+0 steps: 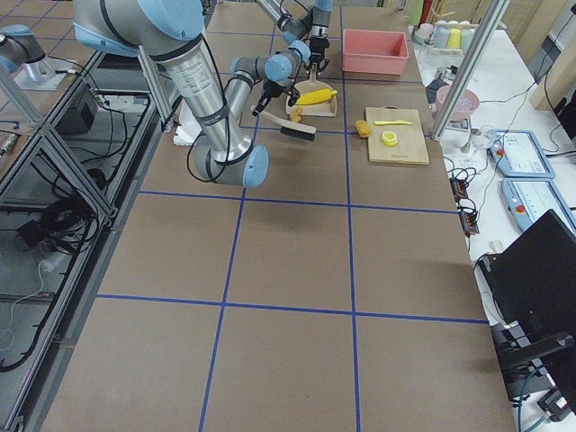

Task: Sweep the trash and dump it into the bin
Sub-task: 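Pull the brush back toward the robot with the right gripper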

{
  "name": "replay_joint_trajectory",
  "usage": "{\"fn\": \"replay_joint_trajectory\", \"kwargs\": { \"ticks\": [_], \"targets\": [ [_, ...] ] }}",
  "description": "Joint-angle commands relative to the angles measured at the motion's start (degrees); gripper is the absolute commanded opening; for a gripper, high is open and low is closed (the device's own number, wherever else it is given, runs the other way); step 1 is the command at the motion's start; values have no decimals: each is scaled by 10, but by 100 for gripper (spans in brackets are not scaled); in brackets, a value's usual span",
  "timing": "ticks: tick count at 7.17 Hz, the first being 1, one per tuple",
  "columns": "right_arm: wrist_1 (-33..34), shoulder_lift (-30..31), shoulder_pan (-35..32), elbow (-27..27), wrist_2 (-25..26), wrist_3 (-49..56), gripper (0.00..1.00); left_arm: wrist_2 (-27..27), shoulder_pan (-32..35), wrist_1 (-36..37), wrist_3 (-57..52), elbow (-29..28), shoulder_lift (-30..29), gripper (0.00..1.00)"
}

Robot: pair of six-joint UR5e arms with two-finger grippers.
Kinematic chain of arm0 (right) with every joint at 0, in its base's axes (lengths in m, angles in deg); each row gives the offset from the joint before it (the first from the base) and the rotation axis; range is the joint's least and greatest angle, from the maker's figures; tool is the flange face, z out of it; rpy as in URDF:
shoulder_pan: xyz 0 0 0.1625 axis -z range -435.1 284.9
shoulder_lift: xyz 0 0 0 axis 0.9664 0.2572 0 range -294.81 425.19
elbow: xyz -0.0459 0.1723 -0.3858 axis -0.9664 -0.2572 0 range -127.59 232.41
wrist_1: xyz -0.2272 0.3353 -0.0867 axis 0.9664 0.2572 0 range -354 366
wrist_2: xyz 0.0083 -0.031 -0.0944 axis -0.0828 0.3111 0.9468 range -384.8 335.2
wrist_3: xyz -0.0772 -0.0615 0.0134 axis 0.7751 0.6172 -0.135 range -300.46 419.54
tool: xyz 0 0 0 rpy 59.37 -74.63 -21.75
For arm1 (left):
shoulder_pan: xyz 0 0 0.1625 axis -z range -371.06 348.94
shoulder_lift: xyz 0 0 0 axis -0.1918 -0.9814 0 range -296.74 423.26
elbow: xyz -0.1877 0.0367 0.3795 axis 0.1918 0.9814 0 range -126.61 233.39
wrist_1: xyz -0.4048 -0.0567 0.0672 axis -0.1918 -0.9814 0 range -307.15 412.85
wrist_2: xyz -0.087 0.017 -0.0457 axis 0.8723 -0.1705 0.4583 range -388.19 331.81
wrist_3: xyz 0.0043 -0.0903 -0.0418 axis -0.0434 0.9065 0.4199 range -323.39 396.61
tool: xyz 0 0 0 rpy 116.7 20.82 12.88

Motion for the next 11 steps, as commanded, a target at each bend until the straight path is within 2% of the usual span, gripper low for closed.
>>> {"fn": "replay_joint_trajectory", "kwargs": {
  "ticks": [1, 3, 5, 7, 9, 11],
  "targets": [
    [-37, -1, 7, -26, -15, -19, 0, 0, 0, 0, 1, 1, 0, 0],
    [-51, -9, 7, -47, -27, -24, 0, 0, 0, 0, 0, 1, 0, 0],
    [-79, -27, 7, -78, -65, -24, 0, 0, 0, 0, 0, 1, 0, 0],
    [-79, -52, 7, -108, -90, -30, 0, 0, 0, 0, 0, 1, 0, 0],
    [-81, -52, 6, -110, -93, -39, 0, 0, 0, 0, 1, 1, 0, 0],
    [-82, -72, -12, -143, -107, -38, 0, 0, 0, 0, 1, 1, 0, 0]
  ]
}}
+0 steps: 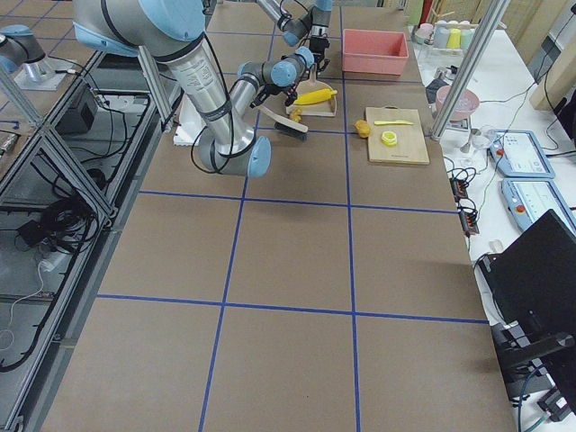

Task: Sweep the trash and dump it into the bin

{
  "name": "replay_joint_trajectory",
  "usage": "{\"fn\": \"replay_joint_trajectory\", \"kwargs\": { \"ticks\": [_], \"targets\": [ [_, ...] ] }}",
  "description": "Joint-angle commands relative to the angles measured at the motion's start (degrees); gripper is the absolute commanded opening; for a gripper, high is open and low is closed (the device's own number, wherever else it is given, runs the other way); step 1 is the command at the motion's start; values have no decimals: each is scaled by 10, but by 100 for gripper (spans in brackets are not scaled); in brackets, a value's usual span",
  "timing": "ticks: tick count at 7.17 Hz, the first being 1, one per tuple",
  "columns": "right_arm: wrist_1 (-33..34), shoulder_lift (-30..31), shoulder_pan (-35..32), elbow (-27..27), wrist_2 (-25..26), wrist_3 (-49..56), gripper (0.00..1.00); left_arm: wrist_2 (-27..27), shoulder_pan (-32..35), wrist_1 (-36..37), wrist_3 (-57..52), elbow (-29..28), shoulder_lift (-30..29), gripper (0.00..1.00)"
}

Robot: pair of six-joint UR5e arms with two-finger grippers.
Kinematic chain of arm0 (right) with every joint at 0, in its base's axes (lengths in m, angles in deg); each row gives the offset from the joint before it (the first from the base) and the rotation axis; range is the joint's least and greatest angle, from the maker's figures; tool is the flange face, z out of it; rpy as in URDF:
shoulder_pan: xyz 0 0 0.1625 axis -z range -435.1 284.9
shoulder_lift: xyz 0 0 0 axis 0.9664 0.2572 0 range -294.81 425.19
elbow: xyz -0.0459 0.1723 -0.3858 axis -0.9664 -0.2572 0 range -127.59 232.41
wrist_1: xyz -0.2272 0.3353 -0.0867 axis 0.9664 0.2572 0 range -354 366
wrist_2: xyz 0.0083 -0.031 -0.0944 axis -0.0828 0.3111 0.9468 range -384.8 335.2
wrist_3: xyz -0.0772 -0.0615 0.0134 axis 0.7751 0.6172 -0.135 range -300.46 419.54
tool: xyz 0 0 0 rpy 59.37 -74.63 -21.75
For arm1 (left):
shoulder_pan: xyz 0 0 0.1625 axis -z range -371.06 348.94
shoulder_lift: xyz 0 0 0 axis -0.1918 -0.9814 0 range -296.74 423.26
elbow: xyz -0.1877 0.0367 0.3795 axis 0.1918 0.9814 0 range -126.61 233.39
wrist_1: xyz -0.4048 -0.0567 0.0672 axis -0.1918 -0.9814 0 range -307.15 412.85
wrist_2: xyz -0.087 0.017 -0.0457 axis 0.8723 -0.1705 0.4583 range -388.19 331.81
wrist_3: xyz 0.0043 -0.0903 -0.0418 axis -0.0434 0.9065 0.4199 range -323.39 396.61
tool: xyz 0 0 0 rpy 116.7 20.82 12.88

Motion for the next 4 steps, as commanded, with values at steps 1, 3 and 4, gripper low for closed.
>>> {"fn": "replay_joint_trajectory", "kwargs": {
  "ticks": [1, 3, 4],
  "targets": [
    [-34, -33, -21, -67, -13, -4, 0, 0, 0, 0, 0, 0, 0, 0],
    [-110, -59, -55, -151, -44, -28, 0, 0, 0, 0, 0, 0, 0, 0],
    [-112, -72, -64, -174, -50, -24, 0, 1, 0, 0, 0, 1, 0, 0]
  ]
}}
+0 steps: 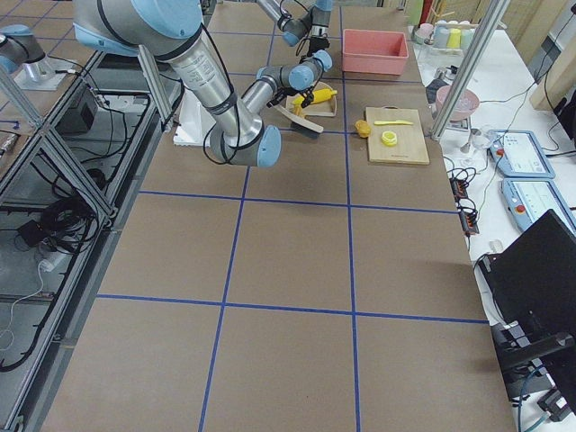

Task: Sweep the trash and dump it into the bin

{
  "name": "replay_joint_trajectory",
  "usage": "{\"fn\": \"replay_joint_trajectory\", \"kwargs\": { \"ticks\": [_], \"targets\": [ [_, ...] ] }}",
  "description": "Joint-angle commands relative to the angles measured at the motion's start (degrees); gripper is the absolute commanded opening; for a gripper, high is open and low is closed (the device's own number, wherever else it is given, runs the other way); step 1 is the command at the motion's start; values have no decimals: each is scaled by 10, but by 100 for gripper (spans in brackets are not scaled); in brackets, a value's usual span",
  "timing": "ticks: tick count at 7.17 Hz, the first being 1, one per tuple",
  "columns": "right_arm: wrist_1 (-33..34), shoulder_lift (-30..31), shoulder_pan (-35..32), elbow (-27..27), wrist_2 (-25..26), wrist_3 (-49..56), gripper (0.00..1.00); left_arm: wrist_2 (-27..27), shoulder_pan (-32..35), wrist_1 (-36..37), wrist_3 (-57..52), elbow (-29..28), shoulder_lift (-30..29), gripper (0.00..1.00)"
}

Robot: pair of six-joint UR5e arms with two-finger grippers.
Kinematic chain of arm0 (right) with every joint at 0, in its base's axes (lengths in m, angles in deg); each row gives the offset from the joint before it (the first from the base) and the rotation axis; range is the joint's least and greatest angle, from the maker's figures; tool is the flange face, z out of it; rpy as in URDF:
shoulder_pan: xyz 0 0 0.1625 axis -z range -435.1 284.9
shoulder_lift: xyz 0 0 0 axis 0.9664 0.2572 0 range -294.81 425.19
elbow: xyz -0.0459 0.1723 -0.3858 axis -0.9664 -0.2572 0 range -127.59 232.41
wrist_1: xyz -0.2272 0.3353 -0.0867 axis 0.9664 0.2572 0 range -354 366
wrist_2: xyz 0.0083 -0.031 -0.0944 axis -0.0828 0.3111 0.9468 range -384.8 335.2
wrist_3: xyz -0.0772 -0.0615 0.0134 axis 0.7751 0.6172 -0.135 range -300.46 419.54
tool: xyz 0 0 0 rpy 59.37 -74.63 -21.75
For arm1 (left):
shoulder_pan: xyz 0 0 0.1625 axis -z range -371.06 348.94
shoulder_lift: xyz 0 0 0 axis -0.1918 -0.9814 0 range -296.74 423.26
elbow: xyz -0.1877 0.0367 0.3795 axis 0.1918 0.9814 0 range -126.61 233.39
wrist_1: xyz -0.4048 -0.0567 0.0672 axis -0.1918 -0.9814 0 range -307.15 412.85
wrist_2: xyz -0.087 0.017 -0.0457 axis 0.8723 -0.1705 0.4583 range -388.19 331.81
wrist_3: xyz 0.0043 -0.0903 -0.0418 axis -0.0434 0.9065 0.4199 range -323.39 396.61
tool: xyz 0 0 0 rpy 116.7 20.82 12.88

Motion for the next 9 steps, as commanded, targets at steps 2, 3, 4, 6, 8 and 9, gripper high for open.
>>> {"fn": "replay_joint_trajectory", "kwargs": {
  "ticks": [2, 3, 4, 6, 8, 9],
  "targets": [
    [-41, -55, -35, -90, -37, -5, 0, 1, 0, 0, 0, 2, 0, 0],
    [-42, -66, -37, -96, -38, -7, 0, 1, 0, 0, 0, 2, 0, 0],
    [-48, -77, -36, -103, -39, -6, 0, 1, 0, 0, 0, 2, 0, 0],
    [-75, -103, -29, -133, -40, -8, 0, 1, 0, 0, 0, 2, 0, 0],
    [-157, -133, -30, -191, -39, -55, 0, 0, 0, 1, 0, 1, 0, 0],
    [-161, -145, -32, -203, -41, -61, 0, 0, 0, 0, 0, 1, 0, 0]
  ]
}}
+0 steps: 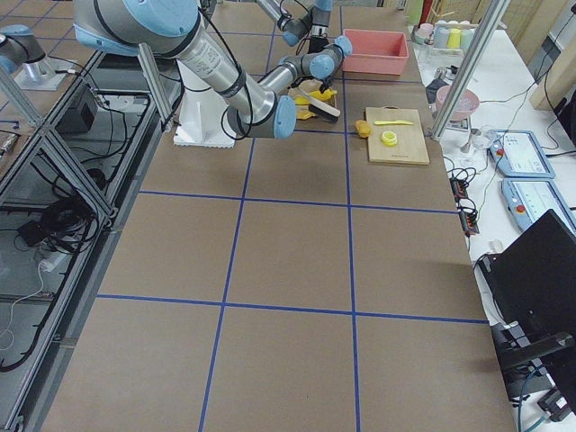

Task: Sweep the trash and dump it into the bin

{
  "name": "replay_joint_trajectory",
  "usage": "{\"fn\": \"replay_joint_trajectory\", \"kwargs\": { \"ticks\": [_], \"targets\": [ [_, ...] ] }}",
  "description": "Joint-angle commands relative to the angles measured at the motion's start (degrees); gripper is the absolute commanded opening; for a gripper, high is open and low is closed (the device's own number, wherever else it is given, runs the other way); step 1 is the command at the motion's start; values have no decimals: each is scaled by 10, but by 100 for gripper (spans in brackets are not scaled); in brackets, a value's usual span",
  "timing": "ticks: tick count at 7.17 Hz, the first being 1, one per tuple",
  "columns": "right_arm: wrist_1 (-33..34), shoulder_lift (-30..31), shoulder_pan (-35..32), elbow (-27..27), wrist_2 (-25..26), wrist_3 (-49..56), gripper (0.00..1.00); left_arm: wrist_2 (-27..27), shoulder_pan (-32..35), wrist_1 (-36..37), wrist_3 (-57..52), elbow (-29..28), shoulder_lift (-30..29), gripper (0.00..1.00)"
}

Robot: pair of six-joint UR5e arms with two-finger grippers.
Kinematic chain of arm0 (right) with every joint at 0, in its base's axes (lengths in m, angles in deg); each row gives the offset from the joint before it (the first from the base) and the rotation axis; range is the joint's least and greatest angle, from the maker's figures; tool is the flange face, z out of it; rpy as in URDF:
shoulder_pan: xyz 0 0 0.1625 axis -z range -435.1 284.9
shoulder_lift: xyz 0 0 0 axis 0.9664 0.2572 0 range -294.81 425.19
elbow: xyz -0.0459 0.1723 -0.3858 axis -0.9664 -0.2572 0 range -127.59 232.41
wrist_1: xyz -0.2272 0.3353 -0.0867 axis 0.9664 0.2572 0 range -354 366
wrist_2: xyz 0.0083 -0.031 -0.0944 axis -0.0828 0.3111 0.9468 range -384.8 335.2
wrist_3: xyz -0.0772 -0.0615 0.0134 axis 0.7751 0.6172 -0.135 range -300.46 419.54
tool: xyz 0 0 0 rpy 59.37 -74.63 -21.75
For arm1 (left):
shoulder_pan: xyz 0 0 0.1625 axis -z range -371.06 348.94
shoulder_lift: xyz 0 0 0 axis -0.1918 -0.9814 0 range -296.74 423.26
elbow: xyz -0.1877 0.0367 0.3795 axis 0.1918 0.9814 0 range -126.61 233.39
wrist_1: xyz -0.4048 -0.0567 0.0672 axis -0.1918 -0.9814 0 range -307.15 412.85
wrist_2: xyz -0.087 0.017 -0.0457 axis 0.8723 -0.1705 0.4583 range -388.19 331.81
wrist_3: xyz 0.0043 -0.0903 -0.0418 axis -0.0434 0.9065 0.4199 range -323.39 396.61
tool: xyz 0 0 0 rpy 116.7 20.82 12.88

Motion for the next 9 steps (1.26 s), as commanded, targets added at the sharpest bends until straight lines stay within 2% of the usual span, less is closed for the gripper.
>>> {"fn": "replay_joint_trajectory", "kwargs": {
  "ticks": [1, 3, 4, 7, 8, 9],
  "targets": [
    [-19, -17, -25, -22, -38, -15, 0, 0, 0, 1, 0, 0, 0, 0],
    [-17, -11, -43, -14, -72, -13, 0, 0, 0, 1, 0, 0, 0, 0],
    [-5, 1, -47, 10, -79, -13, 0, 1, 0, 1, 0, 1, 0, 0],
    [49, 49, -39, 95, -59, -15, 0, 0, 0, 0, 0, 1, 0, 0],
    [96, 61, -39, 117, -37, -14, 0, 1, 0, 0, 0, 1, 0, 0],
    [105, 116, -40, 178, -36, -12, 0, 1, 0, 0, 0, 1, 0, 0]
  ]
}}
